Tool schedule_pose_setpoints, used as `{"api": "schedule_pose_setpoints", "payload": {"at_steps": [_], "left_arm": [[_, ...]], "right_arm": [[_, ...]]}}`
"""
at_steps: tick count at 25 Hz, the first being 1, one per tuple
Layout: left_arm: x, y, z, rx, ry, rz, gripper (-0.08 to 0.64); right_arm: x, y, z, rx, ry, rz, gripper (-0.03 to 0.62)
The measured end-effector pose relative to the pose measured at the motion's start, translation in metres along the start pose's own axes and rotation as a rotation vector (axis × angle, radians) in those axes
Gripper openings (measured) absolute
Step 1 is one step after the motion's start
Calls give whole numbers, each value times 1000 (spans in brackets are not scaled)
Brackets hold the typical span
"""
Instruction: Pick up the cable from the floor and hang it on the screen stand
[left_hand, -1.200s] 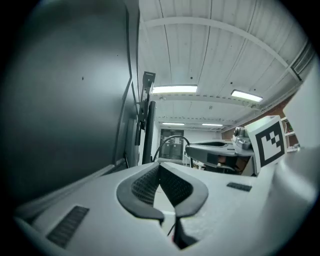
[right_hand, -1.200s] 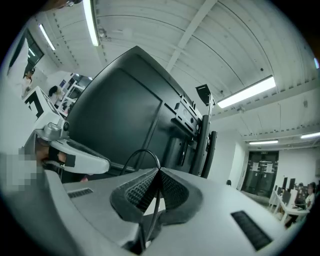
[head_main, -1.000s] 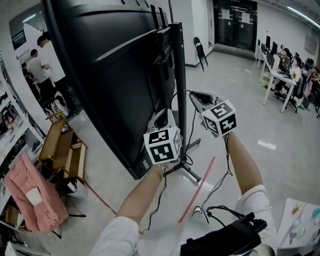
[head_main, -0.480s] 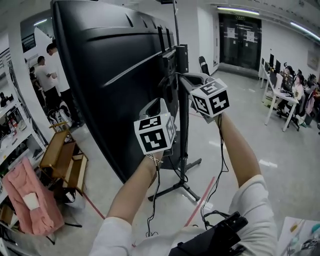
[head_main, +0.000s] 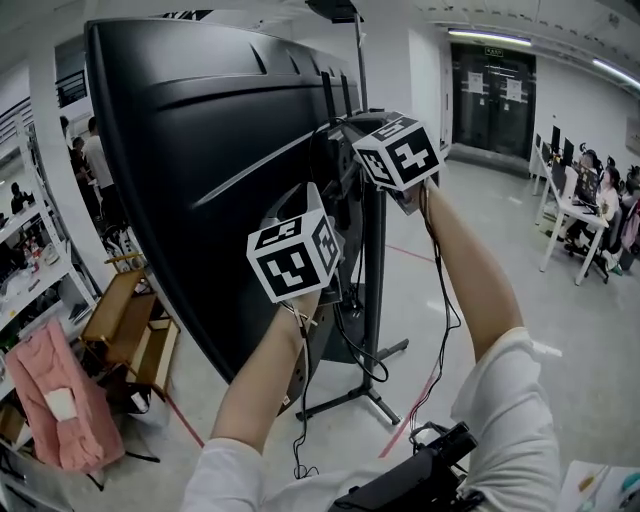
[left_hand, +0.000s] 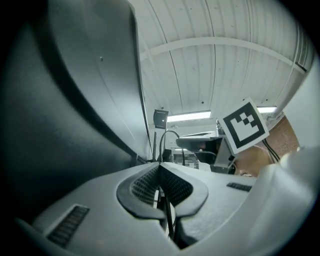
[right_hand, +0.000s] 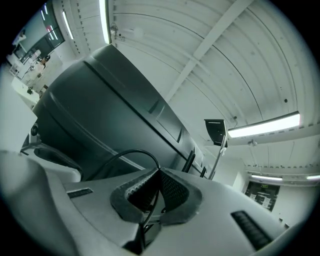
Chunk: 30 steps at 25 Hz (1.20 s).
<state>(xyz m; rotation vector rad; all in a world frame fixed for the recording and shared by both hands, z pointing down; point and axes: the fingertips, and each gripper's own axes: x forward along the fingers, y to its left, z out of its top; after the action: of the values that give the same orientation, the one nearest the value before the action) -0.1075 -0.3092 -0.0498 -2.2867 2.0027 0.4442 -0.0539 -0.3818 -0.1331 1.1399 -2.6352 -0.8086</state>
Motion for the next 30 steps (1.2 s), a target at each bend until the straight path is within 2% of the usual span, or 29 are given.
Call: {"api": "schedule_pose_setpoints", "payload": {"at_steps": [6, 16, 21, 26, 30], "left_arm": [[18, 6, 4, -16, 11, 21, 3], [27, 13, -8, -14, 34, 46, 3], [32, 13, -22, -7, 63, 42, 3], [27, 6, -38, -19, 76, 30, 3], [26, -5, -50, -16, 90, 10, 3]], "right_arm": [[31, -23, 5, -7, 26, 10, 21], [64, -50, -31, 84, 95, -33, 21], [66, -63, -53, 161, 93, -57, 21], [68, -52, -72, 224, 62, -59, 23], [60, -50, -79, 375, -29, -28, 25]]}}
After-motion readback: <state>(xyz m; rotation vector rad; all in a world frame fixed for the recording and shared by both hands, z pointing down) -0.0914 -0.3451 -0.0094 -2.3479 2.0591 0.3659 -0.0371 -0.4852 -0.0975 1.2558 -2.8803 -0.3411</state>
